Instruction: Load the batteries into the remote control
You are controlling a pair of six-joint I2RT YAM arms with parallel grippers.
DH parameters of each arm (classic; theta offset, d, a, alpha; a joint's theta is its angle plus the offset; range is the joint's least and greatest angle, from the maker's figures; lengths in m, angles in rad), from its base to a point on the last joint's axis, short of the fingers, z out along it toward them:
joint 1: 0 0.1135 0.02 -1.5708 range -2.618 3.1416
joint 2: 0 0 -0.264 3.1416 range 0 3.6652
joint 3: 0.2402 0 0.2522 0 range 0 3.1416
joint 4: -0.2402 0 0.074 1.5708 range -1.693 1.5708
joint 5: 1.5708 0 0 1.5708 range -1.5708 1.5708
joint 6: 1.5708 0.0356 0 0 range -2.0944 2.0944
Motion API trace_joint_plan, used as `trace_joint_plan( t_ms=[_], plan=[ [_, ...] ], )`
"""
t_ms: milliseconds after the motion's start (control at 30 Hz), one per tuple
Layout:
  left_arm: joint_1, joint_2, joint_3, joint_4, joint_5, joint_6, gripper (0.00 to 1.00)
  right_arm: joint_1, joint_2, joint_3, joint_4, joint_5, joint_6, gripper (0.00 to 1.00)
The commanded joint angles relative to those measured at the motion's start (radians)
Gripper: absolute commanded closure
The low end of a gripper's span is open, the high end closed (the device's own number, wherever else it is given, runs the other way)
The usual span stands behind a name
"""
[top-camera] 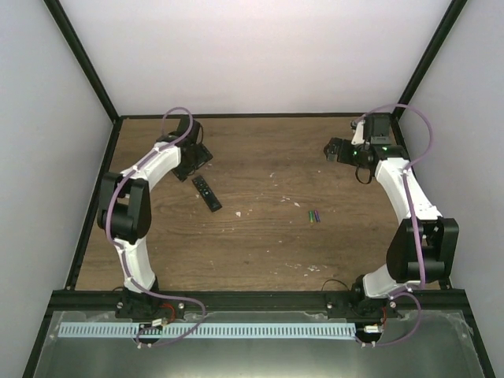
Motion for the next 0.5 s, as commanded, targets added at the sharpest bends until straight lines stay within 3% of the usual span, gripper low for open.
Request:
trace_joint_plan(
  t_ms=[0, 467],
  plan=[
    [-0.011, 0.048, -0.016, -0.025, 0.028, -0.08, 0.1, 0.009, 0.019, 0.016, 0.018, -0.029, -0.013, 0.0],
    [-0.017, 0.127, -0.049, -0.033, 0.099, -0.029, 0.12, 0.018, 0.082, 0.062, 0.013, -0.04, -0.039, 0.0]
  ],
)
